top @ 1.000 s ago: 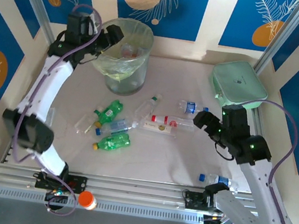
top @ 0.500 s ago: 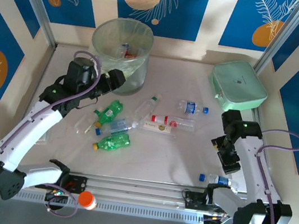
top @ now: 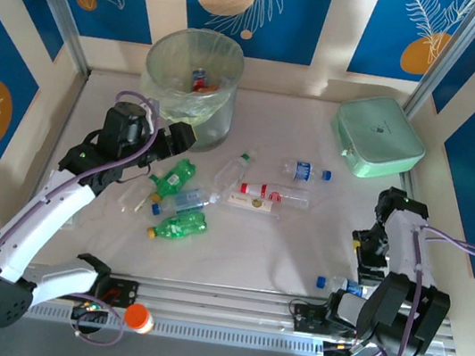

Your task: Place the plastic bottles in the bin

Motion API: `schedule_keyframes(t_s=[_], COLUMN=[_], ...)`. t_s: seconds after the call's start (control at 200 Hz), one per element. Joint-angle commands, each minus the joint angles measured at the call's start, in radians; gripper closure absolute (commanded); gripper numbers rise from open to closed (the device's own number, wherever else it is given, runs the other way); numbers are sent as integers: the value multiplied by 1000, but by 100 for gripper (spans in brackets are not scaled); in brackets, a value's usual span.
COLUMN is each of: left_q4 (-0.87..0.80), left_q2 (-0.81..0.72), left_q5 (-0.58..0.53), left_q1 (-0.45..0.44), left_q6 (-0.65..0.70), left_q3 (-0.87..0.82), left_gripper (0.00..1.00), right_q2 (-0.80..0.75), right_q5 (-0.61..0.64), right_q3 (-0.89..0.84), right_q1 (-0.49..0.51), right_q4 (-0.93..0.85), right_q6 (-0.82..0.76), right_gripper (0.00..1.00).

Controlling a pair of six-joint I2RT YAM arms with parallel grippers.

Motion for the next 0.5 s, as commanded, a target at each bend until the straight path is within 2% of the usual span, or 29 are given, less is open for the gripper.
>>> schedule_keyframes(t_s=[0.0,0.49], left_q4=[-3,-5], left_q2=[-8,-2], left_q5=[-10,2], left_q1=[-7,-8], left_q6=[13,5], left_q3=[-12,-9], left_gripper=[12,12], right_q2=[33,136], right_q5=[10,-34], right_q3=[-19,-123], right_q1=[-21,-71], right_q4=[-11,147], right_q6=[4,-22], right_gripper=[14,17])
